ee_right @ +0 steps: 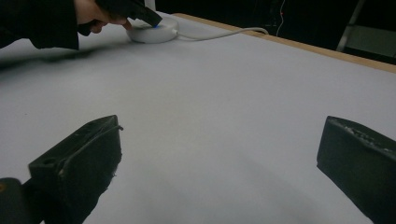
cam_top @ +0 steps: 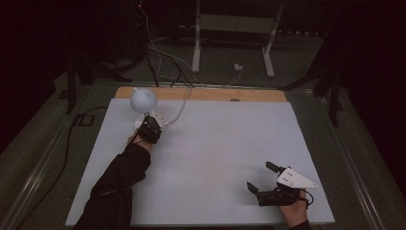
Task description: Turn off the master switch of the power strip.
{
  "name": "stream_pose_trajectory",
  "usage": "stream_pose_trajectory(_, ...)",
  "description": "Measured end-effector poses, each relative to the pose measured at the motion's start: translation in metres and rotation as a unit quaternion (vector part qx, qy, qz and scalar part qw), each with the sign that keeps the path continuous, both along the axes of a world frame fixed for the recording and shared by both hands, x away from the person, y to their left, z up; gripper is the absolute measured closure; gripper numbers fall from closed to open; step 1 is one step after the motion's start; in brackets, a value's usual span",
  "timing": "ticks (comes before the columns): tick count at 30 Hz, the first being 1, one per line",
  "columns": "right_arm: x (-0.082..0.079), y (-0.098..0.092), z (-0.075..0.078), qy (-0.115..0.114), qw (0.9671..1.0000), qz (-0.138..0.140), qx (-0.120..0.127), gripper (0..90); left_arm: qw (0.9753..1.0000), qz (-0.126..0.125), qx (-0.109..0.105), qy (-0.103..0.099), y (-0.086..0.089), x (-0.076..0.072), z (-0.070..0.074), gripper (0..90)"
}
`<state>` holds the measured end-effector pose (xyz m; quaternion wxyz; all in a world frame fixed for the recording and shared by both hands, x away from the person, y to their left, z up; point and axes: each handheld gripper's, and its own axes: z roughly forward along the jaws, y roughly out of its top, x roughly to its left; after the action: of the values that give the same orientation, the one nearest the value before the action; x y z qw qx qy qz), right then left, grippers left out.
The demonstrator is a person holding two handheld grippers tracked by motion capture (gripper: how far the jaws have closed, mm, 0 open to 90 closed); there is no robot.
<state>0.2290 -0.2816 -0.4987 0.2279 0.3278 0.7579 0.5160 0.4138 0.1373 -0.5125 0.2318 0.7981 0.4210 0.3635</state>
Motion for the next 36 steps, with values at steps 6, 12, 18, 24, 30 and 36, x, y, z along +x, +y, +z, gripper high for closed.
stream_pose_trajectory(6, -0.0001, -0.0001, 0.0002, -0.001, 1.0000, 0.001, 0.001, 0.1, 0.9997, -0.009, -0.004, 0.022, 0.0031, 0.0044, 0.0034, 90.0)
stream_pose_trajectory(12, -0.0001, -0.0004, 0.0005, -0.002, 1.0000, 0.001, 0.002, 0.1, 0.9995, -0.017, 0.016, 0.023, 0.0007, 0.0049, 0.0040, 90.0)
stream_pose_trajectory(18, 0.0001, -0.0005, 0.0000, -0.001, 1.0000, 0.000, 0.001, 0.1, 0.9996, -0.014, -0.017, 0.018, 0.0064, 0.0039, 0.0026, 90.0)
stream_pose_trajectory(24, 0.0002, 0.0001, -0.0004, 0.001, 1.0000, 0.001, -0.001, 0.1, 0.9997, -0.017, -0.011, 0.013, 0.0057, 0.0034, 0.0019, 90.0)
stream_pose_trajectory(30, -0.0002, -0.0008, 0.0002, -0.001, 1.0000, 0.001, 0.001, 0.1, 0.9998, -0.019, 0.001, 0.005, 0.0039, 0.0019, 0.0007, 90.0)
stream_pose_trajectory(36, -0.0002, -0.0008, 0.0003, -0.002, 1.0000, 0.003, 0.001, 0.1, 0.9998, -0.015, -0.016, 0.003, 0.0071, 0.0022, 0.0038, 90.0)
